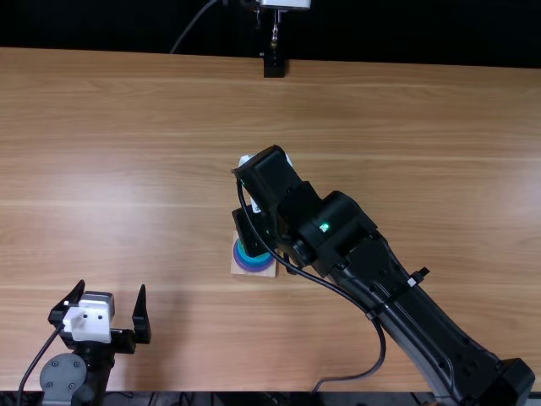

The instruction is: Build the Hanoi tower: stack the rings onto the peg from bottom to top in this color order: purple, dark blue, light blue, dark green, light green, yellow, orange.

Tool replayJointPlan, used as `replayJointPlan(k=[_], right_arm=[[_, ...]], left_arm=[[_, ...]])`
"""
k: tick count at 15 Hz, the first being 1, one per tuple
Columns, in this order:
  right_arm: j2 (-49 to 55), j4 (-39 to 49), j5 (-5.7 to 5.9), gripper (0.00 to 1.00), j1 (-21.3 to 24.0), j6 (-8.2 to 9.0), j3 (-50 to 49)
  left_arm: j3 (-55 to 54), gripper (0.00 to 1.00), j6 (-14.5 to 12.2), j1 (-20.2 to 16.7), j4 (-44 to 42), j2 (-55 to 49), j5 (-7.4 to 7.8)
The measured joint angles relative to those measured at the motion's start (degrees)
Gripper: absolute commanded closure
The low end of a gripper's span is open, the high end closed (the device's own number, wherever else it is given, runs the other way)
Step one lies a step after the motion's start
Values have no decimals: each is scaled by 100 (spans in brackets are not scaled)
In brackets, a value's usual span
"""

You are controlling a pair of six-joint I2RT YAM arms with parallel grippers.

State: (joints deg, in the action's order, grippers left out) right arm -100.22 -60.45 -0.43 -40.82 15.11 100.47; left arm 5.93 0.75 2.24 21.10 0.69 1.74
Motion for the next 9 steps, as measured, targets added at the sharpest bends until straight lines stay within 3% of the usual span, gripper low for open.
replayJointPlan(k=[9], right_arm=[[0, -9, 4, 100, 188, -136, -190]], left_arm=[[0, 0, 0, 0, 2, -2, 0]])
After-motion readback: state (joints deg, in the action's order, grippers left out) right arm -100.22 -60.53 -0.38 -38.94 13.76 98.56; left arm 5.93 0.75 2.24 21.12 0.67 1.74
